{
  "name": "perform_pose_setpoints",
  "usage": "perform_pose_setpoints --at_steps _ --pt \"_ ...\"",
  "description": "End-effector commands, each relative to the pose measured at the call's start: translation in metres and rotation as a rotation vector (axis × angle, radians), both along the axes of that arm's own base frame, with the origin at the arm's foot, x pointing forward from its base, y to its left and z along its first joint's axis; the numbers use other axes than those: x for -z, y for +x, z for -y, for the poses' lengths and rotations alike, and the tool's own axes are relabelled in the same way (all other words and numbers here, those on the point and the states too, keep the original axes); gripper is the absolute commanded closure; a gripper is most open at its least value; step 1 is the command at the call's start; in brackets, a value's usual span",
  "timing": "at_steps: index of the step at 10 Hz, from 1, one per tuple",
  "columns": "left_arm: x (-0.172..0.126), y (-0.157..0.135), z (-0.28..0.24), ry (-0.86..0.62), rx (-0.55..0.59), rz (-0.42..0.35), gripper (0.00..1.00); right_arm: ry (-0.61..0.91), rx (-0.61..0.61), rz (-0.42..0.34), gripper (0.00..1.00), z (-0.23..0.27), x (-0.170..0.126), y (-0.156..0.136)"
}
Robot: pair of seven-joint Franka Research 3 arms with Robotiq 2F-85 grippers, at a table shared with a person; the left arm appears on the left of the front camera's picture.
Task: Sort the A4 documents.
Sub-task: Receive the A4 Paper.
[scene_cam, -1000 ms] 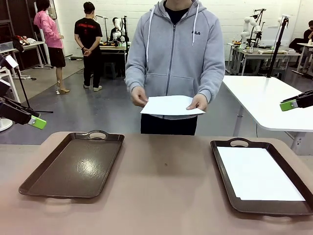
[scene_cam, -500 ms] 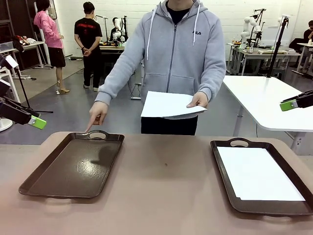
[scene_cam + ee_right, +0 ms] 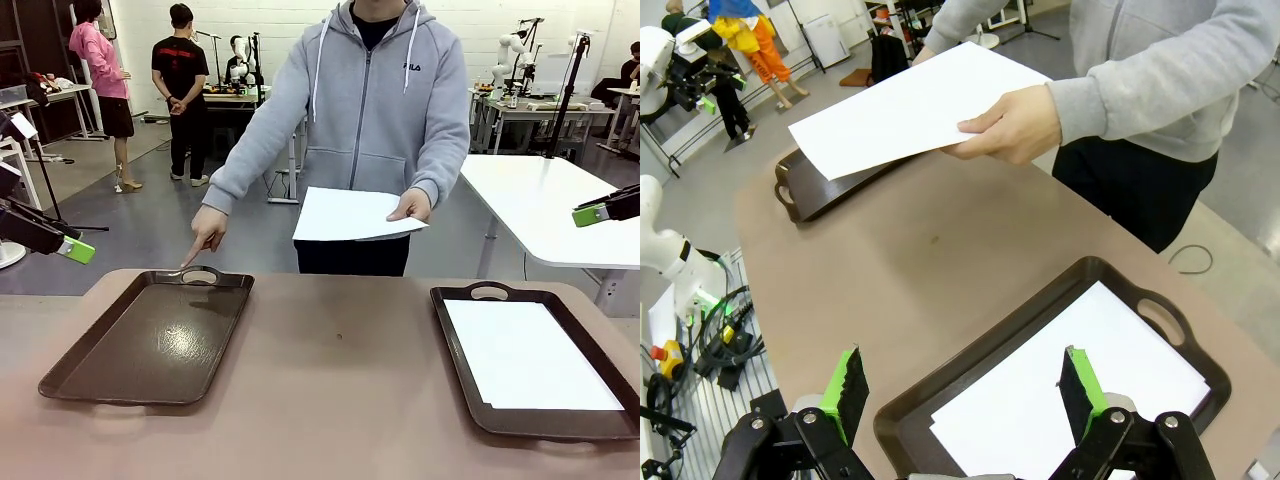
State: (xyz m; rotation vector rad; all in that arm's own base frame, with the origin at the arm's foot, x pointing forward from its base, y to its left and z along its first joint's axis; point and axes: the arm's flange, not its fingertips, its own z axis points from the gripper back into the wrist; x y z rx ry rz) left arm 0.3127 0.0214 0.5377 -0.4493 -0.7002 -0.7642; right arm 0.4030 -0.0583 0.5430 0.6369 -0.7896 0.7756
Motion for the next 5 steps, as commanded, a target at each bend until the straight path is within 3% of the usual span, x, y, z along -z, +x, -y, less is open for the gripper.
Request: perform_pose_setpoints --at_steps 1,5 --pt "0.0018 0.0012 -0.0016 -0.012 0.023 0.013 0.0 0.011 -0.003 0.008 0.0 -0.0004 -0.001 0.0002" --pt "0.0018 0.0012 -0.0016 -0.012 0.023 0.013 0.0 0.011 -0.003 0.008 0.0 -0.0004 -0.001 0.0002"
